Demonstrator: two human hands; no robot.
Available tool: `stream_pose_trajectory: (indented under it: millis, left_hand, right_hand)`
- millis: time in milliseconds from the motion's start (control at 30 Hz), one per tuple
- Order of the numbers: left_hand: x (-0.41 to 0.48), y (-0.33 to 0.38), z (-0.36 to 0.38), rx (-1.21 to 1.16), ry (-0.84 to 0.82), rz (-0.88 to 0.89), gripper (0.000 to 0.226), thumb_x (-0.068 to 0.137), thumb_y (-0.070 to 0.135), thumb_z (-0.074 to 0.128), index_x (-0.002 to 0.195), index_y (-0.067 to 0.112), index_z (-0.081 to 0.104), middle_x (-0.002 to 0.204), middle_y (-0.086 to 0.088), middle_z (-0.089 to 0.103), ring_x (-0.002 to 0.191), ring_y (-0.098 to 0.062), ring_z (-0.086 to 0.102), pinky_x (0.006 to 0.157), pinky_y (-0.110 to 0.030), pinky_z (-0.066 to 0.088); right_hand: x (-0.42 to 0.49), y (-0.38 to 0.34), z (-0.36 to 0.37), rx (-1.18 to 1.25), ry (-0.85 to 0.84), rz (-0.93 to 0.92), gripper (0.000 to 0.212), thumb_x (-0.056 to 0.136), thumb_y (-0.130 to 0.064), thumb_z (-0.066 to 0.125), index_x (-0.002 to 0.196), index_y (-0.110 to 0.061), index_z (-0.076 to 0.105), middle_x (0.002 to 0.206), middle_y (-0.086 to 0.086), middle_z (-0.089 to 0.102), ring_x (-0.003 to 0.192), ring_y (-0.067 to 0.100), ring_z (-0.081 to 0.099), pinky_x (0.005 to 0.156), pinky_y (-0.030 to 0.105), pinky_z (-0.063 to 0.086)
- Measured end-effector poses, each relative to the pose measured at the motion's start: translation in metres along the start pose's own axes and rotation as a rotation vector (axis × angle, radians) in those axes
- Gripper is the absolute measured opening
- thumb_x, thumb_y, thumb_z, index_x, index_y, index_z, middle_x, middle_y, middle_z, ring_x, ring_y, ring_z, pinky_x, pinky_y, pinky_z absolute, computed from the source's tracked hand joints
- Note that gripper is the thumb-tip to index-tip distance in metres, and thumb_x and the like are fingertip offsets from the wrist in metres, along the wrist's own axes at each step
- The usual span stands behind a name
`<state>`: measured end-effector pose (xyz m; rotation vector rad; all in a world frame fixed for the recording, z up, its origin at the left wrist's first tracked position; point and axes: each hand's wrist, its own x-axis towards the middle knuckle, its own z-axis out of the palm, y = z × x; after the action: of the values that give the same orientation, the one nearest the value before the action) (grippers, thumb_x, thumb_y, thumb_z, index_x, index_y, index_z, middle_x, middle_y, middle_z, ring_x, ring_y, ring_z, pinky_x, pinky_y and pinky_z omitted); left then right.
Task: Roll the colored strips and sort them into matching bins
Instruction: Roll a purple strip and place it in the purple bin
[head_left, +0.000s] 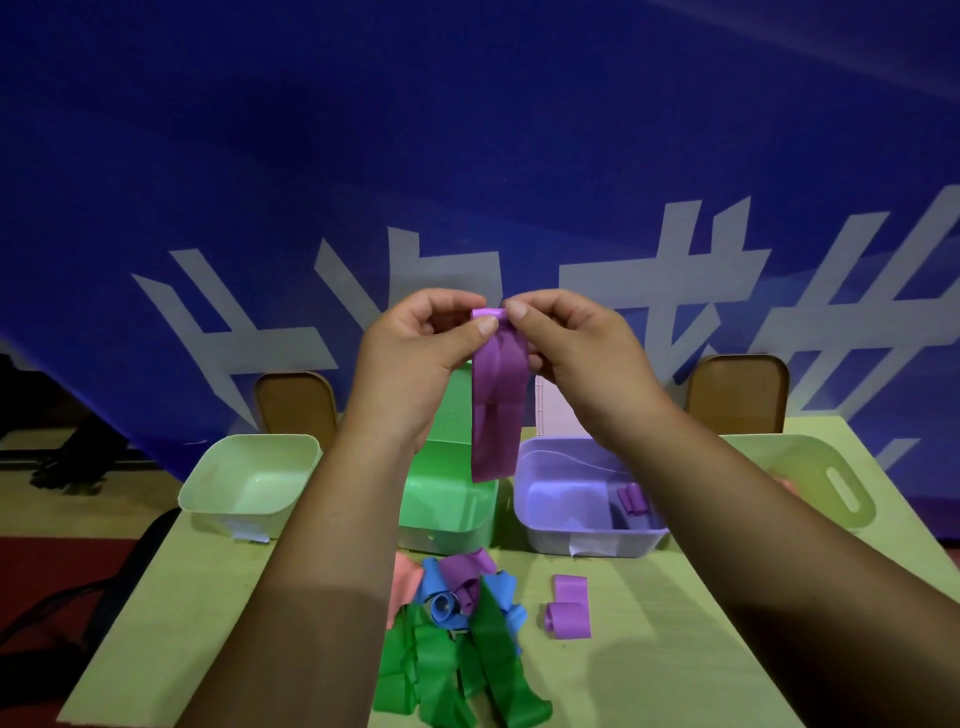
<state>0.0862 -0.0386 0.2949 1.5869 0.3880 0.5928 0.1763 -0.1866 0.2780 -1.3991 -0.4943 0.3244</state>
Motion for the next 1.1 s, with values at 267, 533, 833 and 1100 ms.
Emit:
stream_pose_trajectory:
  millis: [267,533,833,1100]
  left_hand:
    - [-0.004,-0.002,0.001,-0.017,0.001,0.002,0.031,0.09,0.008,0.086,0.118,0.015,0.076,0.111,-0.01,0.08,0.109,-0.029,0.078,0.098,-0.051,0.064]
    - [-0.013,0.0,0.008,0.095,0.072,0.137,0.021,0.093,0.015,0.084,0.112,0.021,0.078,0.1,0.001,0.082,0.097,-0.019,0.08,0.09,-0.049,0.067]
    - [-0.01,-0.009,0.014,0.045,0.109,0.091,0.021,0.093,0.021,0.085,0.112,0.024,0.078,0.101,0.001,0.084,0.098,-0.022,0.081,0.093,-0.056,0.065]
    - [-0.009,-0.004,0.012,0.017,0.056,0.069,0.023,0.096,0.01,0.081,0.115,0.022,0.081,0.102,-0.001,0.083,0.098,-0.022,0.08,0.093,-0.045,0.066]
  right_hand:
    - [-0.003,-0.002,0.002,-0.111,0.07,-0.042,0.01,0.102,-0.027,0.074,0.109,-0.023,0.08,0.091,-0.005,0.078,0.078,0.008,0.068,0.074,0.035,0.058]
    - [-0.005,0.0,0.002,-0.115,0.123,-0.047,0.013,0.102,-0.025,0.074,0.115,-0.026,0.077,0.094,-0.005,0.079,0.081,0.005,0.072,0.073,0.026,0.057]
    - [-0.008,-0.003,0.004,-0.092,0.145,-0.073,0.02,0.099,-0.011,0.075,0.116,-0.02,0.076,0.097,-0.009,0.077,0.085,0.001,0.07,0.077,0.019,0.054]
    - [-0.013,-0.005,0.002,-0.061,0.125,-0.044,0.02,0.099,-0.019,0.076,0.118,-0.025,0.075,0.103,-0.001,0.078,0.094,0.012,0.075,0.082,0.03,0.062]
